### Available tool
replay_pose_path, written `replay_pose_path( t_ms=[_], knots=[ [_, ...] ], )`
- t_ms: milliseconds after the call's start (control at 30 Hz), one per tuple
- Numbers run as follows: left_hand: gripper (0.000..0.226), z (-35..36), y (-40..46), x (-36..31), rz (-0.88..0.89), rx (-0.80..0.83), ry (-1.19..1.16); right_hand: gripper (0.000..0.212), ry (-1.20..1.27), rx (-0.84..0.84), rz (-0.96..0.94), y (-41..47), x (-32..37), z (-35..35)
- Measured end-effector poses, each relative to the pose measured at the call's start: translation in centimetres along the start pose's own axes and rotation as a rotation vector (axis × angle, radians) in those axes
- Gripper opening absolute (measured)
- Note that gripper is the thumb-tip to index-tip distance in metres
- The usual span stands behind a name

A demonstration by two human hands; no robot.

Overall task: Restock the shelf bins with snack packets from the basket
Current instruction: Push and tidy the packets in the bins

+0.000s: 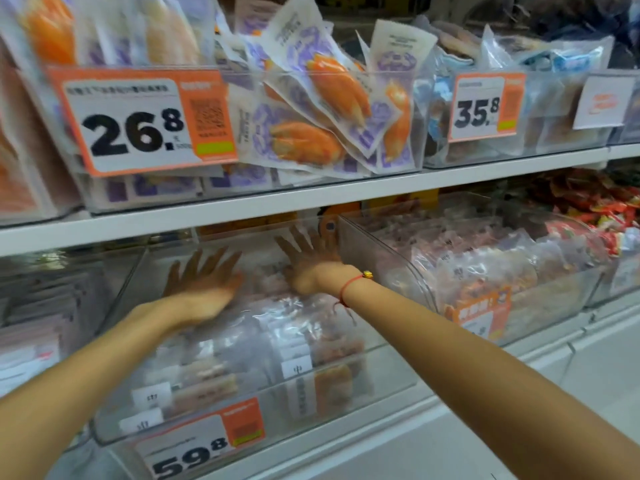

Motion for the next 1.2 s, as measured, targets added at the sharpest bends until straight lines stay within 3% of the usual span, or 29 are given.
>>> replay_pose_path(
  t_ms=[67,133,200,300,467,500,567,667,800,900,1033,1200],
  knots=[
    [0.060,1.1,1.7,3.2,-0.096,0.068,0.069,0.064,0.042,0.093,-0.127,1.0,1.1,1.6],
    [0.070,2.4,2.2,4.8,-0.140,0.172,0.087,0.080,0.078,0.193,-0.169,2.2,1.4,3.6],
    [0.074,3.4,3.4,5.1,-0.159,0.178,0.124,0.084,0.069,0.260,-0.156,2.6,1.1,4.8],
    [0.076,4.3,5.8,5.3,-0.121,0.198,0.211,0.066,0.090,0.299,-0.148,2.8,1.1,4.9],
    [0.066,3.8,4.2,4.8,-0.146,0.219,0.146,0.093,0.061,0.327,-0.082,3.0,0.6,5.7],
    [0.065,3.2,3.3,4.8,-0.167,0.233,0.081,0.093,0.048,0.326,-0.079,2.4,0.9,5.2],
    [0.063,1.5,1.7,4.2,-0.175,0.229,-0.003,0.073,0.039,0.247,-0.091,0.9,1.6,2.7],
    [0.061,-0.5,-2.0,2.5,-0.076,0.219,0.083,0.054,0.242,0.159,-0.116,-3.8,3.1,-1.2],
    [0.054,0.6,-7.0,2.4,-0.030,0.286,0.170,0.056,0.153,0.283,-0.127,-8.8,4.6,0.8],
    [0.050,3.7,-8.1,3.4,-0.030,0.370,0.117,0.054,0.105,0.334,-0.117,-8.9,4.2,3.3],
    [0.050,4.5,-8.1,3.8,-0.070,0.357,0.078,0.053,0.086,0.374,-0.104,-7.7,4.1,4.5],
    [0.052,1.3,-10.2,3.2,-0.078,0.267,0.029,0.052,0.108,0.184,-0.081,-9.8,5.1,0.9]
  ],
)
Point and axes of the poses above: each hand's wrist, its own y-axis towards the middle knuckle, its own z-axis out of the palm, x = y × z, the point moved 10 cm from there along y, towards the middle knuckle, and after that the axes turned 13 degrees about -z, right-handed, at the moved point
